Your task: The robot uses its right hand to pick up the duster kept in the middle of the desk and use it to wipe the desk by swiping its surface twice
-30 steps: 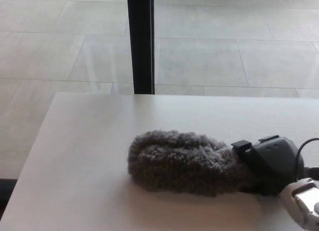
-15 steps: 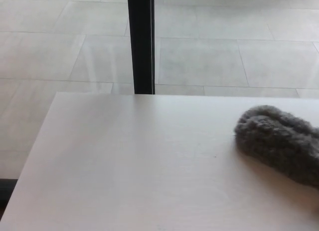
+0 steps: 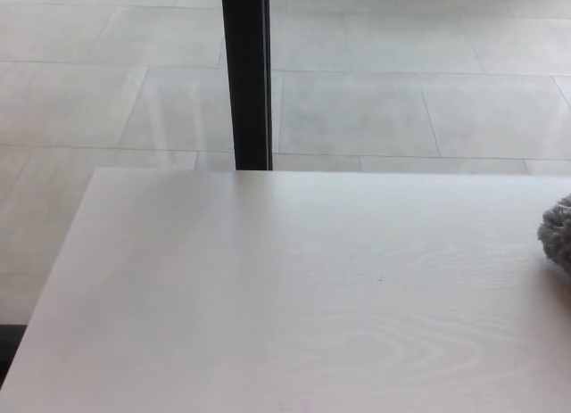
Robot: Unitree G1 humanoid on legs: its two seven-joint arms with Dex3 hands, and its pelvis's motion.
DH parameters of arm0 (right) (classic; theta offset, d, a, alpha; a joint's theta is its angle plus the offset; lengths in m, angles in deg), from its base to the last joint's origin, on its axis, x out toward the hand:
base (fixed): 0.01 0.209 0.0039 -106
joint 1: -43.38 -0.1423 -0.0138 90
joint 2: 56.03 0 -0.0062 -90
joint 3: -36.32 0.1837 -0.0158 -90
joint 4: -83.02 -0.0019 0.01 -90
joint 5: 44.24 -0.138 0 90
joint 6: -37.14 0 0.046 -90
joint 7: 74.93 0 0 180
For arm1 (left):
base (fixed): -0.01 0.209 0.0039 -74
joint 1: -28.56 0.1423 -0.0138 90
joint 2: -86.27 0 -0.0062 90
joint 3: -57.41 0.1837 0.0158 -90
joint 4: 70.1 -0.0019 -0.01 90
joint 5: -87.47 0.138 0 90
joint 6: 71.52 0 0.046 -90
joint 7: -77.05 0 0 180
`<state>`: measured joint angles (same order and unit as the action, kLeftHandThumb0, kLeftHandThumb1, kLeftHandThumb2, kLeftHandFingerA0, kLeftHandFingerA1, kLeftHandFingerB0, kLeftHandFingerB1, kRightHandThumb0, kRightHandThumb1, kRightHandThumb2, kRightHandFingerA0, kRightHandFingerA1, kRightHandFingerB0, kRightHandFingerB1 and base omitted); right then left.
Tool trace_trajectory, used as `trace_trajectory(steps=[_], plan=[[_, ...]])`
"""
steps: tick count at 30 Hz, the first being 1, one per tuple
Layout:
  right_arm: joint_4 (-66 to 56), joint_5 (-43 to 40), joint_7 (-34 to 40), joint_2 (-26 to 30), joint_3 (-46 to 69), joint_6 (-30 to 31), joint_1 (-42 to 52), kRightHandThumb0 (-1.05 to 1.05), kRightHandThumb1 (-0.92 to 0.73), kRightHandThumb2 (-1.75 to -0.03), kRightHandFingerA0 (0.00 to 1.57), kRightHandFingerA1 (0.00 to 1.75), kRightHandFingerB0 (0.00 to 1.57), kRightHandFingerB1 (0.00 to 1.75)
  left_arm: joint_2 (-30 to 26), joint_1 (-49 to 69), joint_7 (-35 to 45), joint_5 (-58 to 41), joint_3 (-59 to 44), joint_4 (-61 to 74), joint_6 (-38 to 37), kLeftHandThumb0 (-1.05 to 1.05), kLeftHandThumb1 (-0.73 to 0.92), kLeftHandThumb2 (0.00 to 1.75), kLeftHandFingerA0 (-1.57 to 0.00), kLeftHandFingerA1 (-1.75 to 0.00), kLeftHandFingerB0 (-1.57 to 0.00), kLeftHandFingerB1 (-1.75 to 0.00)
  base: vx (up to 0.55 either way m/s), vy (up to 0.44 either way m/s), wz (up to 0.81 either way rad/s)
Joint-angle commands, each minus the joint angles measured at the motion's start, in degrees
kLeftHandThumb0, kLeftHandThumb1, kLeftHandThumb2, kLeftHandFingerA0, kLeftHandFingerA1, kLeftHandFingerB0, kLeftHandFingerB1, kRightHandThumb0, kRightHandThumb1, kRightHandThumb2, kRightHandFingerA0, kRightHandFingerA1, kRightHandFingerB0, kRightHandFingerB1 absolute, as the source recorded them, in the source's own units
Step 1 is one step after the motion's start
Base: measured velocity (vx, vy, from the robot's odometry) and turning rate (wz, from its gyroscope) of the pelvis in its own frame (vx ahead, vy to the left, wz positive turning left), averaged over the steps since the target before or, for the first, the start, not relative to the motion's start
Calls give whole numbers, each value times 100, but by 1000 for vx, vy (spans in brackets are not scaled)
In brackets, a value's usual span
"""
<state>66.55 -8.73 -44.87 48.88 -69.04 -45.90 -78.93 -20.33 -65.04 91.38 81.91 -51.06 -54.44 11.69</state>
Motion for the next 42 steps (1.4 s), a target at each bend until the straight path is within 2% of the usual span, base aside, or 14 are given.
trace_trajectory(steps=[1, 4, 5, 6, 8, 9, 14, 22, 26, 31, 33, 37, 38, 42], plan=[[-45, 55, -179, -262, -261, 97, 36, -43, -60, -64, 81, 156, 85, 96, -31, 3, 73, -37, -58, -44, -96, -40, 65, 59, -66, -56, -63, -48, 0, 0, 0], [-77, 306, -115, -447, -649, 100, -175, -44, -59, -63, 82, 157, 80, 89, -29, -14, 119, -105, -131, -33, -31, -39, 64, 60, -67, -56, -61, -48, 0, 0, 0], [-100, 259, -105, -518, -678, 74, -224, -45, -65, -64, 80, 163, 74, 117, -33, -35, 168, -172, -200, -41, 43, -38, 64, 59, -65, -57, -61, -48, 0, 0, 0], [-102, 310, -124, -592, -791, 108, -304, -47, -51, -95, 110, 132, 77, 109, -43, -15, 189, -132, -176, -30, -19, -39, 65, 59, -65, -58, -60, -49, 0, 0, 0], [-171, 320, -110, -747, -926, -13, -439, -42, -65, -60, 89, 165, 80, 106, -46, 11, 185, -115, -192, -12, -68, -40, 66, 60, -64, -58, -60, -48, 0, 0, 0], [-197, 320, -145, -815, -980, -43, -499, -42, -60, -62, 89, 156, 71, 65, -48, 10, 153, -80, -171, -18, -71, -40, 68, 60, -65, -57, -61, -47, 0, 0, 0], [-496, 379, -304, -1543, -1338, 141, -882, -52, -48, -71, 97, 153, 86, 107, -55, -28, 115, -57, -163, -62, -16, -41, 67, 60, -69, -59, -65, -49, 0, 0, 0], [-1127, 553, -68, -2396, -1766, -77, -675, -44, -60, -64, 90, 168, 86, 67, -74, -40, 145, -38, -144, -27, -52, -41, 68, 60, -70, -59, -65, -48, 0, 0, 0], [-1618, 782, -89, -2598, -2239, -154, -346, -44, -64, -62, 87, 174, 87, 90, -113, -16, 166, -3, -99, 1, -122, -40, 67, 59, -71, -58, -63, -48, 0, 0, 0], [-2510, 789, -33, -2556, -2545, -706, 231, -38, -60, -58, 94, 166, 90, 60, -160, -68, 240, -86, -176, 17, -93, -41, 67, 60, -69, -63, -61, -48, 0, 0, 0], [-3269, 1000, -192, -2243, -2829, -922, 496, -45, -41, -90, 127, 141, 86, 74, -185, -56, 201, 20, -85, 29, -152, -40, 67, 59, -69, -58, -61, -47, 0, 0, 0], [-4192, 1049, -542, -1751, -2975, -1222, 730, -43, -62, -64, 93, 173, 89, 66, -211, -151, 248, -106, -188, -13, 38, -37, 66, 58, -68, -59, -61, -49, 0, 0, 0], [-4289, 1029, -602, -1692, -2974, -1269, 757, -43, -45, -93, 123, 137, 84, 78, -214, -155, 253, -107, -191, -13, 41, -39, 65, 59, -66, -59, -61, -48, 0, 0, 0], [-4708, 1152, -604, -1344, -3000, -1551, 852, -44, -64, -64, 96, 174, 89, 69, -226, -150, 230, -61, -177, -25, -30, -43, 65, 59, -69, -62, -63, -49, 0, 0, 0]])
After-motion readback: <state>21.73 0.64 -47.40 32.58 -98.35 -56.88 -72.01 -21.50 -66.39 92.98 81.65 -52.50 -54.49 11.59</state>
